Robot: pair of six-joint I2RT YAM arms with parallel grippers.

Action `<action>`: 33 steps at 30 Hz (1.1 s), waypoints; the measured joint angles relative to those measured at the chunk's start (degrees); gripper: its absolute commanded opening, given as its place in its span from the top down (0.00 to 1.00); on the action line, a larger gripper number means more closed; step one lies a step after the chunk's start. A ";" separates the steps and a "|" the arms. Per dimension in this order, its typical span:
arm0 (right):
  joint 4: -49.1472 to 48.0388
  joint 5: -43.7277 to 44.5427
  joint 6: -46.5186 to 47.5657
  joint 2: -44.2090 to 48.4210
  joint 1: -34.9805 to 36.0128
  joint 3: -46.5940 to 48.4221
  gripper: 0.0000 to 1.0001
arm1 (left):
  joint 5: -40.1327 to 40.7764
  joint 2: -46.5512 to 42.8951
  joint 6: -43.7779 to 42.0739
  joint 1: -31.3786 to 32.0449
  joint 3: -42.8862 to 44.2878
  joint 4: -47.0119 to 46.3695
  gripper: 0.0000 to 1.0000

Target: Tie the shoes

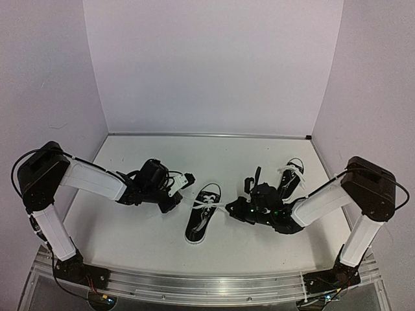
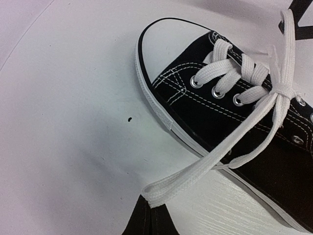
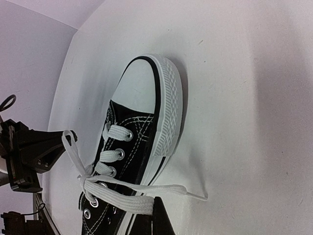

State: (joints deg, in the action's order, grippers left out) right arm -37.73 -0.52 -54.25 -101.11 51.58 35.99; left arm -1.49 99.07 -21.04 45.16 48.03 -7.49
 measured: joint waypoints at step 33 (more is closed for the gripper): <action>5.45 -8.97 6.96 -1.33 -0.49 8.59 0.50 | -5.13 -3.22 -1.12 -0.55 0.70 5.56 0.13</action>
State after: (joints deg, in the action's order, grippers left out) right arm -32.28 -9.48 -47.29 -102.45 51.09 44.58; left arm -6.62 95.85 -22.15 44.61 48.73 -1.94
